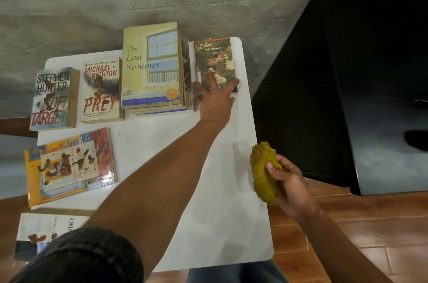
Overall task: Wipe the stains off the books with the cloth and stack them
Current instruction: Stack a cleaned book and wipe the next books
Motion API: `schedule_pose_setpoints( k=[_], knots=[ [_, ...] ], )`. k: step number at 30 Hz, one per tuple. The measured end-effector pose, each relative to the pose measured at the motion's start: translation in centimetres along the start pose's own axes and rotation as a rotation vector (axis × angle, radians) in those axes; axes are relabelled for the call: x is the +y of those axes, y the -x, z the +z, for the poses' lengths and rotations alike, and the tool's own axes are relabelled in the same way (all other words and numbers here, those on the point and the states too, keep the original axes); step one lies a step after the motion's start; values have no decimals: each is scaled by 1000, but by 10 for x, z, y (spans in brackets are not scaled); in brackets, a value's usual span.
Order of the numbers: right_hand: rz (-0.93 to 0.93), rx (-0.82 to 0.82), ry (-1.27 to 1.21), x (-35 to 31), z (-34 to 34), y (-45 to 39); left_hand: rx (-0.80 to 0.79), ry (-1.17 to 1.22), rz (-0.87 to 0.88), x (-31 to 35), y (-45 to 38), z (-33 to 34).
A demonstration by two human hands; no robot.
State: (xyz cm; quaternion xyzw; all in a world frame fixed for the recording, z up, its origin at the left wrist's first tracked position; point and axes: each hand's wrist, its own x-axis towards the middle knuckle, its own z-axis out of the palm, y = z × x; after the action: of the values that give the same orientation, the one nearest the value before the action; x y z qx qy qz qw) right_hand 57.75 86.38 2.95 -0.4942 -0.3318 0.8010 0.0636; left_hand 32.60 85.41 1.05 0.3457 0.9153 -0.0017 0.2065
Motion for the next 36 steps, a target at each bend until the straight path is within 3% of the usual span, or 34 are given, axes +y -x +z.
schedule_pose_setpoints(
  k=[7, 10, 13, 15, 18, 22, 26, 29, 33, 36],
  knots=[
    [25, -17, -14, -9, 3, 5, -35, -58, -1, -1, 7, -3],
    [59, -25, -74, -19, 10, 16, 96, 28, 37, 0, 30, -12],
    [81, -60, -170, -26, 17, 28, 322, 359, 21, 2, 68, -22],
    [104, -96, -203, -29, 22, 38, 368, 695, -59, 3, 98, -29],
    [85, -162, -159, -42, 39, 56, 218, 1061, -155, 1, 146, -45],
    [54, -205, -81, -49, 59, 80, 129, 1205, -95, -6, 212, -61],
    [70, -312, -44, -34, 78, 105, 137, 1284, -62, -23, 281, -62],
    [89, -401, -41, -17, 88, 134, 238, 1221, -29, -40, 322, -48],
    [105, -530, 60, 13, 91, 164, 349, 1227, -84, -57, 361, -28],
    [70, -535, 179, 37, 90, 174, 362, 1216, -142, -66, 384, -10]
  ],
)
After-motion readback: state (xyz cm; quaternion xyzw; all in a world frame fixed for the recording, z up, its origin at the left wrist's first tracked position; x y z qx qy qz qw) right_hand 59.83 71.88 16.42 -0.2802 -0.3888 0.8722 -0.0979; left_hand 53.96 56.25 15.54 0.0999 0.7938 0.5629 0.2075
